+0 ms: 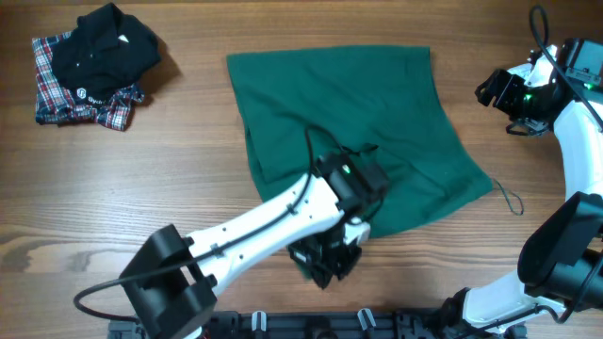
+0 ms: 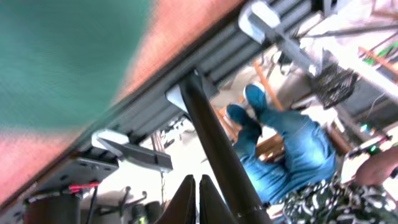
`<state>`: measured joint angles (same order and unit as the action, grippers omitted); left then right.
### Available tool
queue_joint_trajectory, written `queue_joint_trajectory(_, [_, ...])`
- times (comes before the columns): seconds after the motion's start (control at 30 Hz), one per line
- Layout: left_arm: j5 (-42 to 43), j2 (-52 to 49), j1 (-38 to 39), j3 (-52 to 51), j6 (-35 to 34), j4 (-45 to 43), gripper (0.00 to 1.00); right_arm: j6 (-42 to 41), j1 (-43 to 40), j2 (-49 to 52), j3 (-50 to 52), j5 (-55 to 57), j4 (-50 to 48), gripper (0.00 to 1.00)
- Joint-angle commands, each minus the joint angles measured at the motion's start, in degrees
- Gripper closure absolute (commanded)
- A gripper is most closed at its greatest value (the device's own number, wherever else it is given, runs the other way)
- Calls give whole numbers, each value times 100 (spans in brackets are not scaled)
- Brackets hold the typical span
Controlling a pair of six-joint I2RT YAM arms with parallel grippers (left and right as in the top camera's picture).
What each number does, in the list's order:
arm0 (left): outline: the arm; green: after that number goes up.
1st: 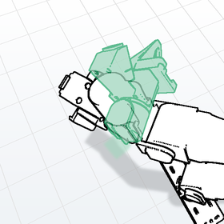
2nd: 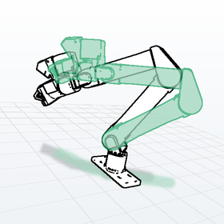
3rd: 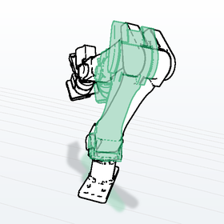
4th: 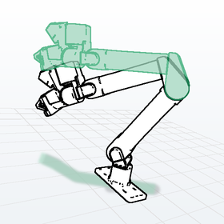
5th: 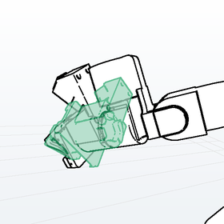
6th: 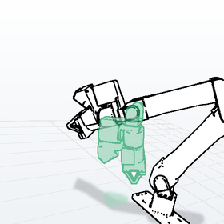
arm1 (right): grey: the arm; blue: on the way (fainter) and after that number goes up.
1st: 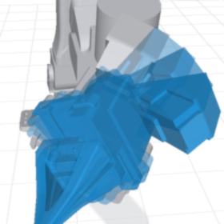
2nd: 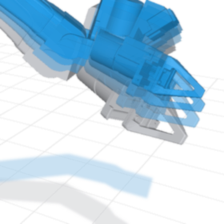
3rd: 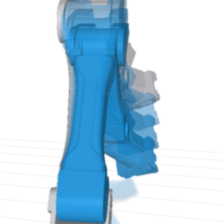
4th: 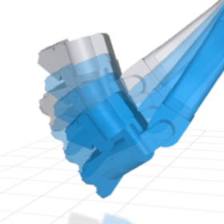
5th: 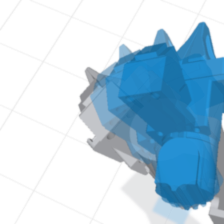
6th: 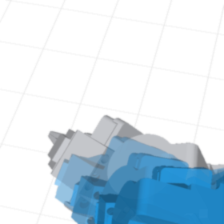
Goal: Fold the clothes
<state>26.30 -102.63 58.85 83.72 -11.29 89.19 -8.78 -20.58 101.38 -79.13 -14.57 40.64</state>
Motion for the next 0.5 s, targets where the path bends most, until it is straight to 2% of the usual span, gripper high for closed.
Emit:
queue_joint_trajectory(0.0, [83,149,293,-26,-122,249,96,-22,-7,79,-37,-90,0,5])
queue_joint_trajectory(0.13, [-326,149,374,-26,-275,437,96,-22,-7,79,-37,-92,22,5])
queue_joint_trajectory(0.27, [-859,149,363,-26,-616,-46,96,-20,-7,79,-37,-94,131,1])
queue_joint_trajectory(0.3, [-857,149,363,-26,-616,-190,89,-15,-7,79,-37,-92,186,1])
queue_joint_trajectory(0.4, [-861,149,363,-26,-608,-450,59,109,-11,79,-37,-28,463,1])
queue_joint_trajectory(0.47, [-909,149,363,-26,-461,-514,53,70,-70,79,-37,39,739,1])
